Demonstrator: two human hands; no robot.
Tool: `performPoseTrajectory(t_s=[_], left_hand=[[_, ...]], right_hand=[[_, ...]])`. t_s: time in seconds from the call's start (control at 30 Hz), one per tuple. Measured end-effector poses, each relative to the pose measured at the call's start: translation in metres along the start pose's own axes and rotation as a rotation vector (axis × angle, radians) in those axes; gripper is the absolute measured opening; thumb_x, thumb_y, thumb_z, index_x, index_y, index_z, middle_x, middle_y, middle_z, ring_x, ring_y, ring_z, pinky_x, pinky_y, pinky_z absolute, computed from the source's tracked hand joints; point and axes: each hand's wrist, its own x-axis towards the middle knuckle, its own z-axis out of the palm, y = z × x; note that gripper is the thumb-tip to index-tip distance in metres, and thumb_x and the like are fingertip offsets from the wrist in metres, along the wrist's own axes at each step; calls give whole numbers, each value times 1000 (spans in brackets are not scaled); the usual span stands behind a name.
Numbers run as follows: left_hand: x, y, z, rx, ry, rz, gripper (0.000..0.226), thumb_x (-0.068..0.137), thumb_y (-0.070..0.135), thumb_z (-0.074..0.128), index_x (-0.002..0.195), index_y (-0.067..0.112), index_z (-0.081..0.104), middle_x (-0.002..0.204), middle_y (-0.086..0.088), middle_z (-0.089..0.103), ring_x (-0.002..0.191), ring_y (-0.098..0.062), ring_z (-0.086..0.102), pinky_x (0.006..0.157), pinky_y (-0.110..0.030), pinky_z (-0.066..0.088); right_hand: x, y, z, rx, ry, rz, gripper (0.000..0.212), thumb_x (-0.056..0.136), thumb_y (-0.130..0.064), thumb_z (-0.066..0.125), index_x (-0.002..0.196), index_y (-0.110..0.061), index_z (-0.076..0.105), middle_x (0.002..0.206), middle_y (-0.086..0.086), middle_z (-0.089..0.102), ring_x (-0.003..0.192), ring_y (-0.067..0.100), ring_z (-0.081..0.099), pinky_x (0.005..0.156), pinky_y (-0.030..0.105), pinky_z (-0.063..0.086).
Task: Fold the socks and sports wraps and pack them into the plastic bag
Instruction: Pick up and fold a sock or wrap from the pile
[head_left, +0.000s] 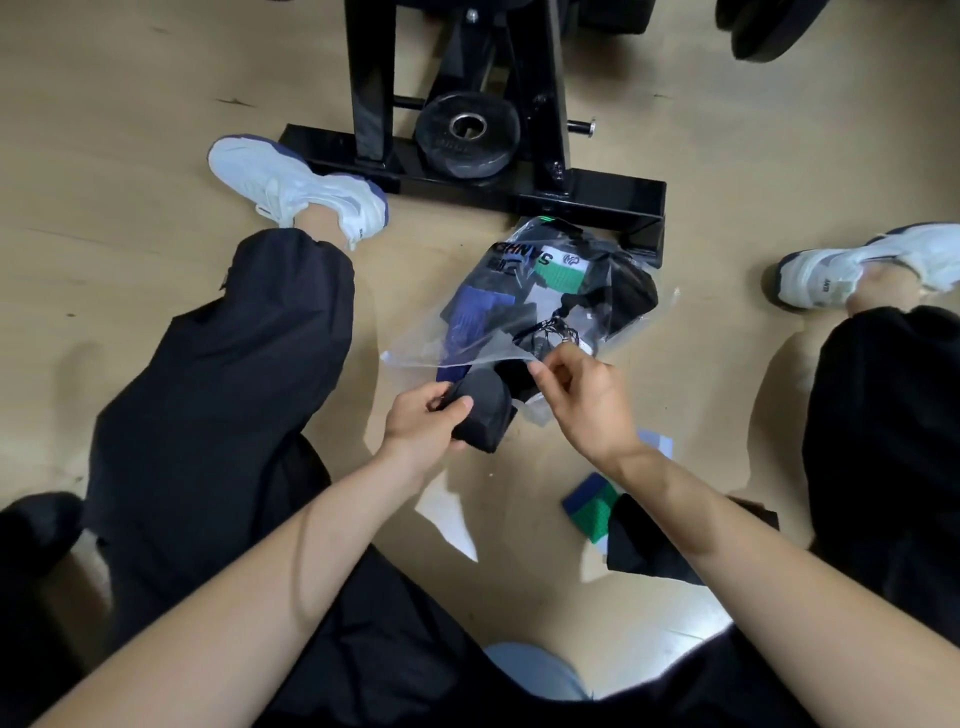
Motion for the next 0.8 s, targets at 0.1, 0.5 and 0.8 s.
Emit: performPoseTrajectory(t_s=[0.1,0.5,0.8], left_hand=[[6,-10,10,-220,115,-141,9,93,10,71,93,18,66,108,-7,67,100,-28,68,55,-22,59],[13,-36,29,-501,365,-319,29,88,8,76,114,12,65,126,-12,66,90,-27,69,64,-24,61],[13,-37,21,-518,353,-254,20,92,5,72,106,17,66,116,-8,71,106,-29,70,59,-19,58]], right_hand=[[-6,4,-1,-34,-36,-20,26,97,-43,57,85,-20,57,59,-5,59,57,19,56,59,34,48],[-6,12,8,-406,-113,-331,25,91,-11,62,114,-17,54,102,5,59,87,29,57,65,40,49],[38,-29,33,-894,-626,-743,48,89,-3,48,131,-26,58,142,13,41,117,33,46,90,44,51]])
